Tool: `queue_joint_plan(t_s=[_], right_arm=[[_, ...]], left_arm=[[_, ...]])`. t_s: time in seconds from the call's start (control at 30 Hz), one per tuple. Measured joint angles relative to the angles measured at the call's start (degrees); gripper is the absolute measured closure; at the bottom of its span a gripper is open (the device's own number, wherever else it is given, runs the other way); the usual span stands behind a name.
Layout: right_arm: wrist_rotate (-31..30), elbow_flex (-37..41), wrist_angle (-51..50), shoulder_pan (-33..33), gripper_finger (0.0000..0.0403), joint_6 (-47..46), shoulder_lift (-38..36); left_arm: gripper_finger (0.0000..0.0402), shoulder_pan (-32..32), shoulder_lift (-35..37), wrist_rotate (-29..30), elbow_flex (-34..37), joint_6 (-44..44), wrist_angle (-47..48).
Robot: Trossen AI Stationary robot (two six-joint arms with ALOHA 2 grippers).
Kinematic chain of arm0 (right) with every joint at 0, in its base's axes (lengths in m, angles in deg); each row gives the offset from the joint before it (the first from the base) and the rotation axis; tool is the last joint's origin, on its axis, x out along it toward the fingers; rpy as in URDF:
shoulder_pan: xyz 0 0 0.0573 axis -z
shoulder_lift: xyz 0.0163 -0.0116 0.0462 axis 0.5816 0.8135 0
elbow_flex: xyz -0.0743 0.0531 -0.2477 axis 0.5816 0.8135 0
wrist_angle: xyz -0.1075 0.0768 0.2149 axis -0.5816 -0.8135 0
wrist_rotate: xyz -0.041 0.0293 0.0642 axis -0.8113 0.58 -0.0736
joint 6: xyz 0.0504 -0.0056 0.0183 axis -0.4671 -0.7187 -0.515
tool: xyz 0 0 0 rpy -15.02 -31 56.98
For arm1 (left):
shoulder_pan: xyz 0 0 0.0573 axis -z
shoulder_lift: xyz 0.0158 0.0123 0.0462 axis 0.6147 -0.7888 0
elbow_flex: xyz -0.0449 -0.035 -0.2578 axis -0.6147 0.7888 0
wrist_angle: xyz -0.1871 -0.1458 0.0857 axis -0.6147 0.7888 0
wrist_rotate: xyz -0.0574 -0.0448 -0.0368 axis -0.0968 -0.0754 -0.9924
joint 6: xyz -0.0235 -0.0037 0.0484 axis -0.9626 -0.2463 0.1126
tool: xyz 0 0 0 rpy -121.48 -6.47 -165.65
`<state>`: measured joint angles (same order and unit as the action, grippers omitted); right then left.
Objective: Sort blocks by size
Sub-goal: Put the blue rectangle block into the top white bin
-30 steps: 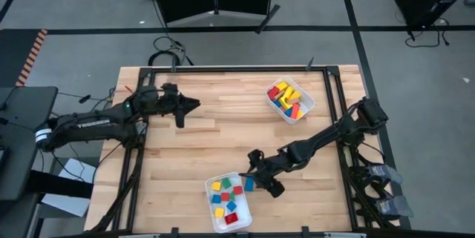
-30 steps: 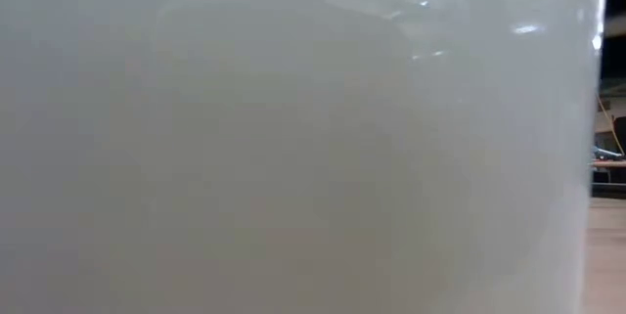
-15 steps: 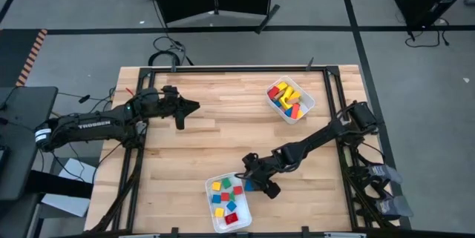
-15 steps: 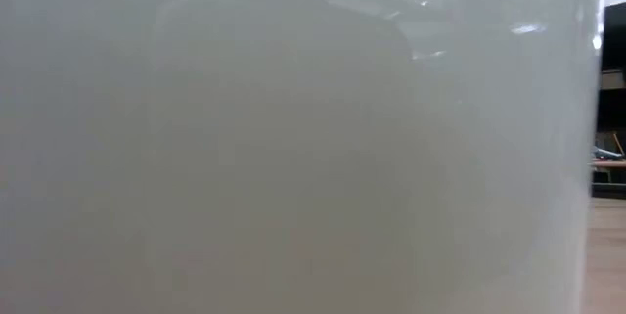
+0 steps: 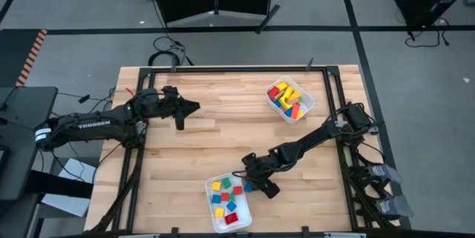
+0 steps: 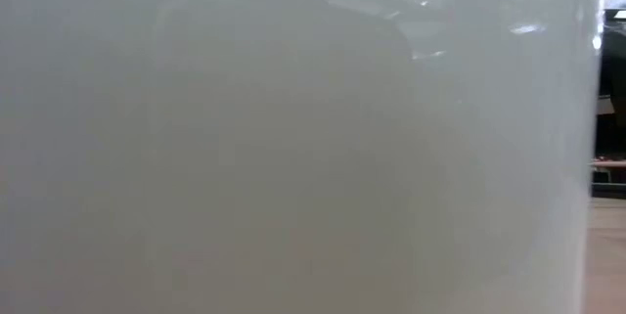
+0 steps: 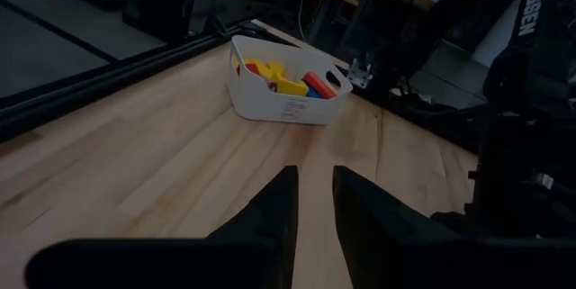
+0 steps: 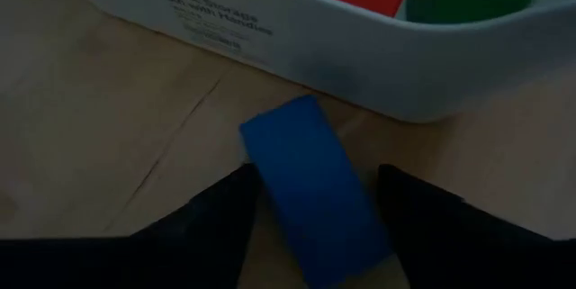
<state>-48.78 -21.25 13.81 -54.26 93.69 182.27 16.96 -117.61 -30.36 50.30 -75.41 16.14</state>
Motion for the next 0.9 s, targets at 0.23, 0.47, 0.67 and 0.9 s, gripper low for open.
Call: queue_joint_plan(t_s=[0.23,0.47,0.67,0.9], right_arm=[[-1.2,0.0,-1.4,0.0,0.0260,-7.5,0.0],[-6.3,0.3,-9.9,0.0,0.0262,-8.2,-4.3],[-22.2,0.4,-21.6,0.6,0.0262,-4.7,-16.2],[-44.7,0.6,-37.7,7.1,0.0262,-10.9,-30.8]], left_arm=[[0.0323,0.0,0.0,0.0,0.0,0.0,0.0],[0.0323,0.0,0.0,0.0,0.0,-0.1,0.0],[0.0323,0.0,0.0,0.5,0.0,-0.1,0.0],[0.0323,0.0,0.0,4.3,0.0,0.0,0.0]])
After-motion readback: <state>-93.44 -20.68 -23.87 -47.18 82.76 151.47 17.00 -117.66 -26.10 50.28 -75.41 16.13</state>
